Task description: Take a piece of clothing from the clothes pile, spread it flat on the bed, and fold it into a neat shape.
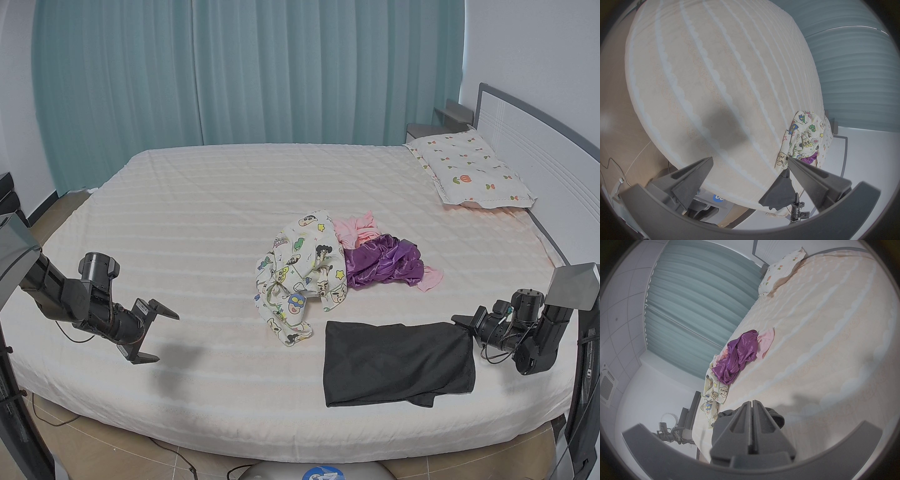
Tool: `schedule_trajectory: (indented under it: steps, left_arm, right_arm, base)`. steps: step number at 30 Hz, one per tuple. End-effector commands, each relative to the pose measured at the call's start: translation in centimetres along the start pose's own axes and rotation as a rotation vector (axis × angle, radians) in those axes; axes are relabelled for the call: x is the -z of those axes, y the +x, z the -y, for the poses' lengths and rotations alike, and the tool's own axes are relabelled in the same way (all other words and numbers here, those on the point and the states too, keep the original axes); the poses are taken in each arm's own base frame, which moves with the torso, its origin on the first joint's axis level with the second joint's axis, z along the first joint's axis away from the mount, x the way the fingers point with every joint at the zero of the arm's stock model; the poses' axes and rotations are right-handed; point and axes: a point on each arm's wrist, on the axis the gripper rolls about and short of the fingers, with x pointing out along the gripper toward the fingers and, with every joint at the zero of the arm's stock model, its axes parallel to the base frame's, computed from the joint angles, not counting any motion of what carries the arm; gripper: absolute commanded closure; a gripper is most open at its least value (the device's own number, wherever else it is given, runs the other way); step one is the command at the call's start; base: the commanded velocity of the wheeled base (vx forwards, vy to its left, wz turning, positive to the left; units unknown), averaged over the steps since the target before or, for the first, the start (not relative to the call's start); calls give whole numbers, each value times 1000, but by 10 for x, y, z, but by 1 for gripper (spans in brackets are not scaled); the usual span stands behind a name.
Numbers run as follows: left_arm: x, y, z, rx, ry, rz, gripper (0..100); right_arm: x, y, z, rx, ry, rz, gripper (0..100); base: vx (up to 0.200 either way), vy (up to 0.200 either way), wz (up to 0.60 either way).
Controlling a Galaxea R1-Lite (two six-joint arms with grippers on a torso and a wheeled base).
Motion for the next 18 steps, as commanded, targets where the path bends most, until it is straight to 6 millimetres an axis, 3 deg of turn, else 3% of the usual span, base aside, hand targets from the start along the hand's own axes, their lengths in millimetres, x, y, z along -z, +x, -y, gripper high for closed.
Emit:
schedule_trajectory:
  steps: [1, 2, 3, 8, 13, 18]
  left_arm:
    - [0, 1, -1, -2, -2, -1, 0]
    - [0, 1, 0, -1, -1, -1, 0]
    - [0, 1, 0, -1, -1, -1, 0]
    - [0, 1, 0, -1, -1, -1, 0]
    - [0, 1, 0, -1, -1, -1, 0]
    - [0, 1, 0, -1, -1, -1, 0]
  right_arm:
    - [3, 4, 7, 2, 1, -1, 100]
    - [3, 4, 7, 4, 2, -3, 100]
    - [3, 4, 7, 5, 1, 0, 0]
    - [2, 1, 7, 16, 7, 3, 0]
    - [-12, -27, -3, 33, 7, 60, 0]
    - [7, -41, -12, 53, -19, 3, 0]
  base:
    - [0, 0, 0]
    - [0, 0, 0]
    - [0, 0, 0]
    - [0, 0, 0]
    - [0, 0, 0]
    - [0, 0, 0]
